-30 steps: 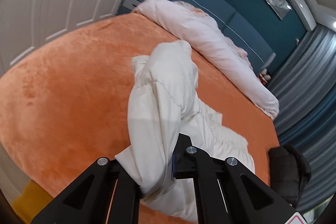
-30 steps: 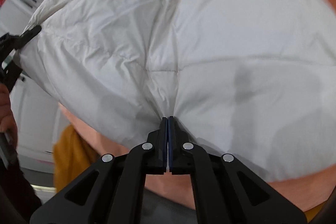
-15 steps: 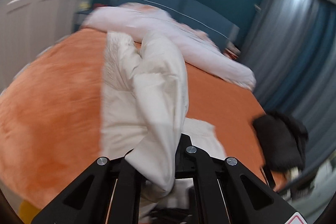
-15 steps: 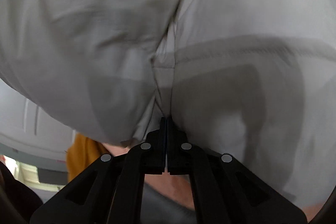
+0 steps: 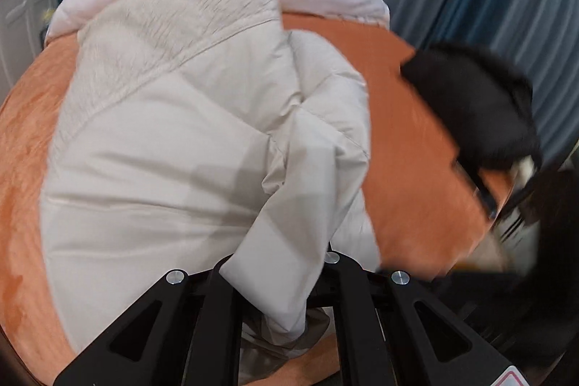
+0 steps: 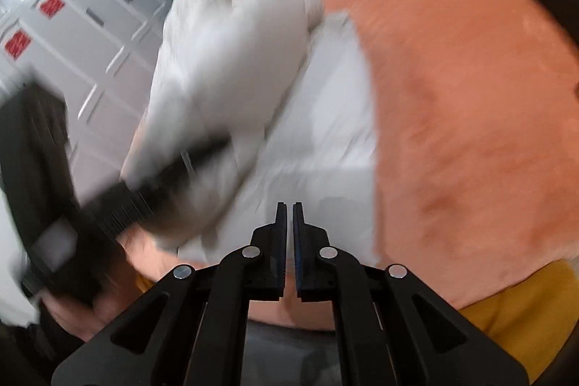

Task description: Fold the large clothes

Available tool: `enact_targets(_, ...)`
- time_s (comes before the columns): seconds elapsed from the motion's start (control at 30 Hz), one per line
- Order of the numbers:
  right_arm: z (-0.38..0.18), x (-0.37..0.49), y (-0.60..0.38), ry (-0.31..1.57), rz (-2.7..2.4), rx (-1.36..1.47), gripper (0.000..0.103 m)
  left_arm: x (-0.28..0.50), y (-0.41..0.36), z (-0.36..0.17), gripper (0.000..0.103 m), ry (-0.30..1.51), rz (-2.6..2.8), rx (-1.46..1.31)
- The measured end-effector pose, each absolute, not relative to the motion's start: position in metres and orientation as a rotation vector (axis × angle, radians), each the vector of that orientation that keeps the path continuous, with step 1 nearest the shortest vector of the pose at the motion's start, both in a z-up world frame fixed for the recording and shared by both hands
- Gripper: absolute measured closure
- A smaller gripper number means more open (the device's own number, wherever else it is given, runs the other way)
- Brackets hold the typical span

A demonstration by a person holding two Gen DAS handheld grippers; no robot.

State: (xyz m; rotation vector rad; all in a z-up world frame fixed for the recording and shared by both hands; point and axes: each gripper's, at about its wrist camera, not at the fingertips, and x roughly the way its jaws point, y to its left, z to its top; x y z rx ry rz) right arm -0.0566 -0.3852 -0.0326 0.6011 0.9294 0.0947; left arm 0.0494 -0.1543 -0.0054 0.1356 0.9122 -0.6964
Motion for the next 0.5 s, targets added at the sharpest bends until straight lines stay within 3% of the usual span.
enact_targets(0.07, -0.019, -0.050, -0.405, 0.895, 0.066, 0.597, 0.096, 0.040, -0.158, -0.016, 0.100, 0.901, -0.690, 0.179)
enact_targets(0.13, 0.000, -0.035, -0.422, 0.847, 0.058, 0.593, 0.076, 0.035, -0.162, -0.021, 0.099, 0.893, -0.678, 0.202)
enact_targets(0.17, 0.008, -0.026, -0.416, 0.828, 0.055, 0.591, 0.051, 0.035, -0.163, -0.022, 0.099, 0.892, -0.672, 0.206)
enact_targets(0.2, 0.018, -0.015, -0.419, 0.810, 0.057, 0.589, 0.039, 0.034, -0.164, -0.025, 0.099, 0.892, -0.670, 0.208)
enact_targets(0.37, 0.041, 0.057, -0.377, 0.822, 0.060, 0.479, 0.034, 0.030, -0.178, -0.023, 0.093, 0.888, -0.659, 0.217)
enact_targets(0.43, 0.041, 0.074, -0.361, 0.859, 0.066, 0.455, 0.035, 0.021, -0.177, -0.019, 0.085, 0.876, -0.646, 0.214)
enact_targets(0.47, 0.040, 0.088, -0.347, 0.885, 0.071, 0.446, 0.040, 0.017, -0.175, -0.015, 0.081, 0.871, -0.653, 0.215)
enact_targets(0.5, 0.035, 0.092, -0.335, 0.905, 0.082, 0.435, 0.062, 0.014, -0.174, -0.011, 0.081, 0.864, -0.656, 0.218)
